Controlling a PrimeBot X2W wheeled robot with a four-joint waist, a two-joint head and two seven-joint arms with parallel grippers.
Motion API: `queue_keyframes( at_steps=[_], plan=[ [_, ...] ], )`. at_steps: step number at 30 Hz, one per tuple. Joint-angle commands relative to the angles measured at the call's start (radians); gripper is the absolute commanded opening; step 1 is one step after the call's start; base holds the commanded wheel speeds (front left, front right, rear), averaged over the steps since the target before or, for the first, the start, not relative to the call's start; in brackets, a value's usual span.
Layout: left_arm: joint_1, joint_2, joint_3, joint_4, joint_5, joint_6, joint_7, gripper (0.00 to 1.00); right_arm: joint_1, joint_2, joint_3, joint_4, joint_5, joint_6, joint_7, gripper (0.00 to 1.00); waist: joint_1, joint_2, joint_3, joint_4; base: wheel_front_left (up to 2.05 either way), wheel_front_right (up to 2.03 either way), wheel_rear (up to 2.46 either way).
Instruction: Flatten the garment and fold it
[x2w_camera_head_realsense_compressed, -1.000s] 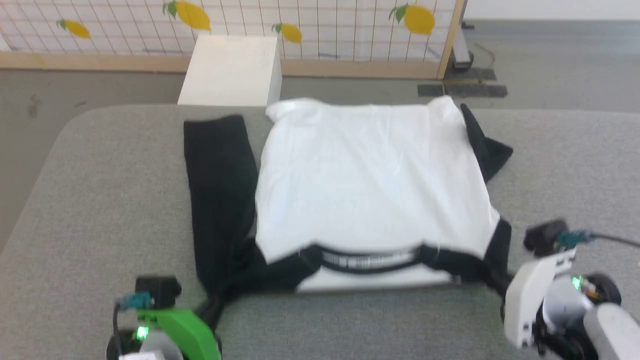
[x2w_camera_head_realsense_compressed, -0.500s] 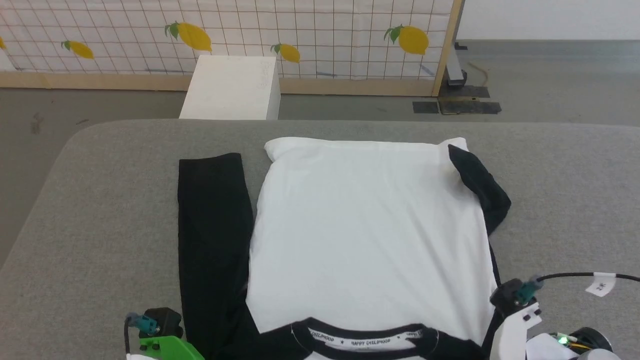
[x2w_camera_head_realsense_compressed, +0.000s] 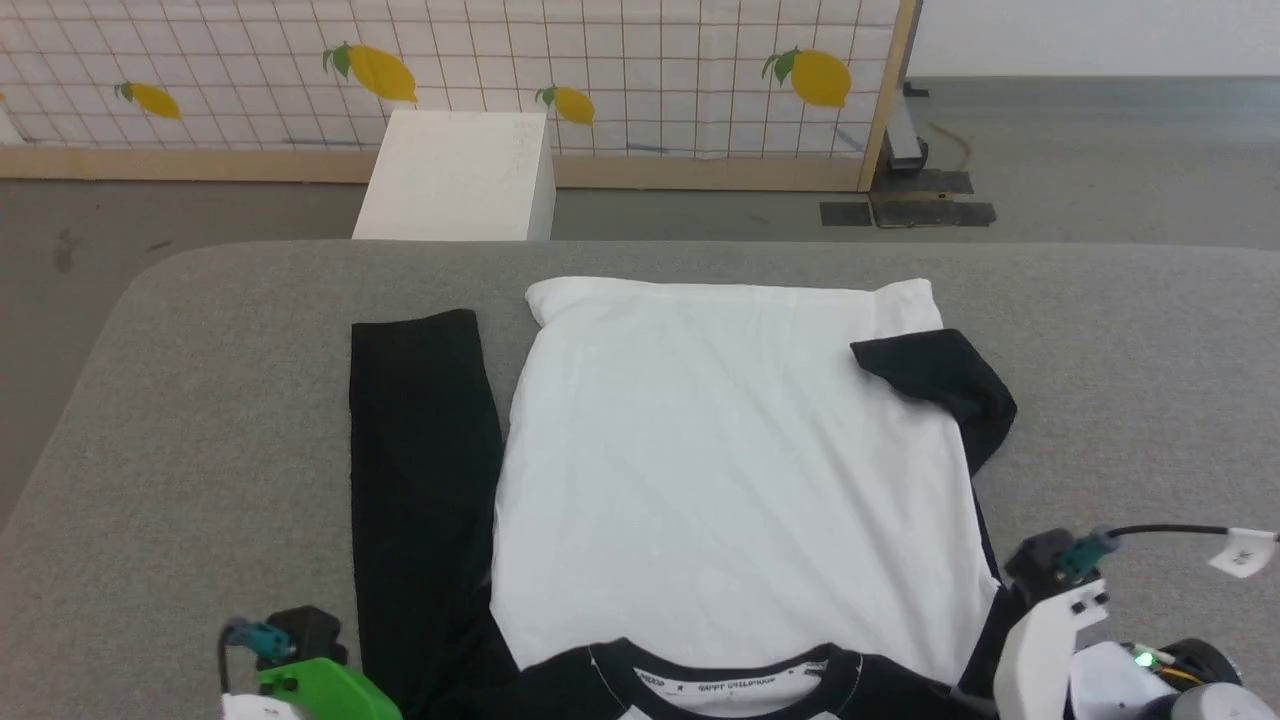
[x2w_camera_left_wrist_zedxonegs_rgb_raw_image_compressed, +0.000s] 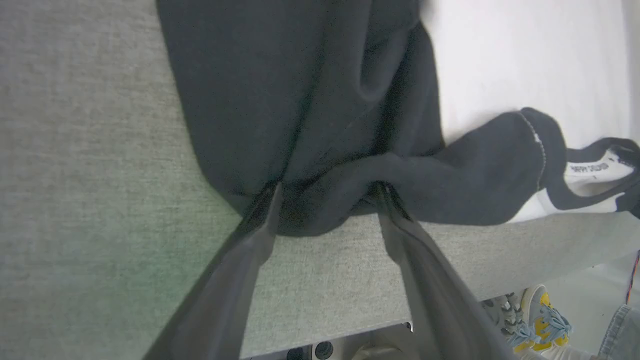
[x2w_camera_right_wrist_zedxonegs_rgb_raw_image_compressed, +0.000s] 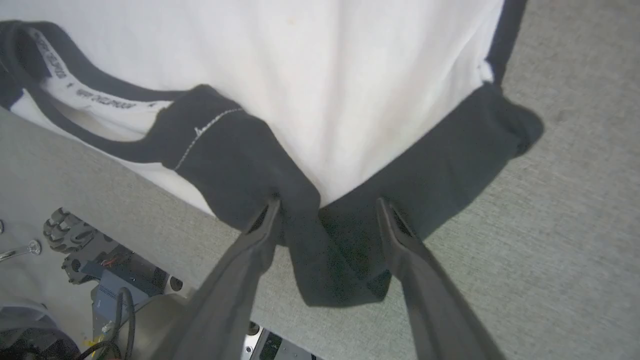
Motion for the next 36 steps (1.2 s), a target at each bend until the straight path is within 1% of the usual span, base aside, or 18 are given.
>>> queue_keyframes(
  at_steps=[1, 4, 6, 8, 10, 11, 13, 16, 18, 20, 22, 23, 27, 28, 32, 36],
  plan=[
    [0.035, 0.028, 0.018, -0.008, -0.020, 0.019, 0.007, 1.00, 0.015, 0.006, -0.027, -0.025, 0.019, -0.002, -0.006, 1.00, 0.0001, -0.0001, -0.014, -0.001, 0.00, 0.00, 0.00],
    [0.050, 0.055, 0.060, -0.078, -0.054, 0.038, 0.012, 1.00, 0.026, 0.028, -0.104, -0.075, 0.062, -0.002, -0.002, 1.00, 0.0001, -0.0001, -0.024, -0.001, 0.00, 0.00, 0.00],
    [0.060, 0.063, 0.106, -0.129, -0.086, 0.044, -0.007, 1.00, 0.027, 0.050, -0.167, -0.111, 0.087, -0.002, -0.003, 1.00, 0.0001, -0.0001, -0.029, -0.003, 0.00, 0.00, 0.00],
    [0.066, 0.059, 0.169, -0.178, -0.113, 0.038, -0.063, 1.00, 0.017, 0.087, -0.248, -0.145, 0.103, -0.002, -0.011, 1.00, 0.0001, -0.0001, -0.029, -0.005, 0.00, 0.00, 0.00],
    [0.059, 0.057, 0.226, -0.209, -0.102, 0.021, -0.147, 1.00, -0.001, 0.111, -0.308, -0.169, 0.095, -0.002, -0.017, 1.00, 0.0001, -0.0001, -0.024, -0.005, 0.00, 0.00, 0.00],
    [0.055, 0.059, 0.241, -0.216, -0.089, 0.009, -0.178, 1.00, -0.013, 0.122, -0.331, -0.175, 0.090, -0.002, -0.021, 1.00, 0.0001, -0.0001, -0.019, -0.006, 0.00, 0.00, 0.00],
    [0.033, 0.055, 0.280, -0.222, -0.040, -0.019, -0.283, 1.00, -0.048, 0.141, -0.378, -0.179, 0.067, -0.002, -0.029, 1.00, 0.0001, -0.0001, -0.005, -0.006, 0.00, 0.00, 0.00],
    [-0.005, 0.041, 0.316, -0.202, 0.044, -0.057, -0.435, 1.00, -0.116, 0.167, -0.439, -0.169, 0.008, -0.002, -0.056, 1.00, 0.0001, -0.0001, 0.023, -0.004, 0.00, 0.00, 0.00],
    [-0.030, 0.028, 0.331, -0.184, 0.099, -0.072, -0.530, 1.00, -0.171, 0.176, -0.463, -0.156, -0.040, -0.002, -0.080, 1.00, 0.0001, -0.0001, 0.049, -0.004, 0.00, 0.00, 0.00],
    [-0.051, 0.024, 0.330, -0.163, 0.155, -0.083, -0.596, 1.00, -0.230, 0.180, -0.477, -0.127, -0.081, -0.002, -0.104, 1.00, 0.0001, -0.0001, 0.074, -0.004, 0.00, 0.00, 0.00],
    [-0.075, 0.005, 0.346, -0.149, 0.203, -0.090, -0.640, 1.00, -0.289, 0.180, -0.491, -0.091, -0.114, -0.002, -0.120, 1.00, 0.0001, -0.0001, 0.102, 0.001, 0.00, 0.00, 0.00],
    [-0.085, 0.001, 0.352, -0.144, 0.233, -0.093, -0.651, 1.00, -0.314, 0.175, -0.491, -0.075, -0.132, -0.002, -0.123, 1.00, 0.0001, -0.0001, 0.117, 0.003, 0.00, 0.00, 0.00],
    [-0.124, -0.050, 0.395, -0.145, 0.334, -0.120, -0.665, 1.00, -0.428, 0.162, -0.501, 0.002, -0.188, -0.002, -0.122, 1.00, 0.0001, -0.0001, 0.183, 0.015, 0.00, 0.00, 0.00],
    [-0.137, -0.067, 0.418, -0.156, 0.373, -0.127, -0.666, 1.00, -0.459, 0.160, -0.504, 0.021, -0.203, -0.002, -0.116, 1.00, 0.0001, -0.0001, 0.206, 0.020, 0.00, 0.00, 0.00],
    [-0.159, -0.131, 0.477, -0.178, 0.489, -0.173, -0.666, 1.00, -0.558, 0.143, -0.502, 0.086, -0.265, -0.002, -0.081, 1.00, 0.0001, -0.0001, 0.286, 0.042, 0.00, 0.00, 0.00],
    [-0.189, -0.177, 0.507, -0.173, 0.581, -0.219, -0.666, 1.00, -0.634, 0.115, -0.477, 0.156, -0.329, -0.002, -0.030, 1.00, 0.0001, -0.0001, 0.358, 0.065, 0.00, 0.00, 0.00]
  ],
)
